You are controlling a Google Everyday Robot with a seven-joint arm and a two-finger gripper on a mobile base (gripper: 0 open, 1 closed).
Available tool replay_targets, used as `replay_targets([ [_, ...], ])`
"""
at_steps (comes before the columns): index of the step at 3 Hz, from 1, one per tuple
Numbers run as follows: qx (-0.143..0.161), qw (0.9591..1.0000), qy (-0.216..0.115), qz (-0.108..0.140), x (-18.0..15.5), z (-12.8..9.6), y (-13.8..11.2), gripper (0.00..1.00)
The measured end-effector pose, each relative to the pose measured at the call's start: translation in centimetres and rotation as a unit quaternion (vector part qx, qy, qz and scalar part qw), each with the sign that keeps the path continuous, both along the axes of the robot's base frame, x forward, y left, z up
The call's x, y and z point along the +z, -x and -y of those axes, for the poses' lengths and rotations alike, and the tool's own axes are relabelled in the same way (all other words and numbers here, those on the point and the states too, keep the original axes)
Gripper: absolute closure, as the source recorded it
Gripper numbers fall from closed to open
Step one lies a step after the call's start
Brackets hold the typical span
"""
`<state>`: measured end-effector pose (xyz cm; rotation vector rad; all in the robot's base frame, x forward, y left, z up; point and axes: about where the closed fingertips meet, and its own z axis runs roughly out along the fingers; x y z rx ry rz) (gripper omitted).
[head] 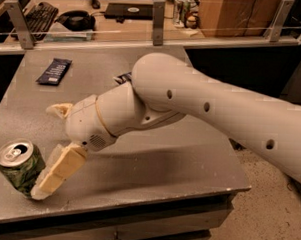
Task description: Move green can near rxbar blueberry
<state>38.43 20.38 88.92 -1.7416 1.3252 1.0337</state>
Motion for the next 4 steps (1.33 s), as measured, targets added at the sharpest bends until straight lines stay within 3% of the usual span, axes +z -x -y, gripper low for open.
replay_targets([
  [1, 0.026, 0.9993, -0.026, -0.011, -0.6, -2.0, 1.7, 0.00],
  [2, 0.057, 0.9968, -0.053, -0.021, -1.1, -4.6, 3.9, 0.26],
  [3, 0.066, 0.9955, -0.063, -0.027, -1.4, -5.4, 4.7, 0.49],
  [4, 0.048, 0.9963, -0.067, -0.021, -1.0, -4.2, 3.7, 0.72],
])
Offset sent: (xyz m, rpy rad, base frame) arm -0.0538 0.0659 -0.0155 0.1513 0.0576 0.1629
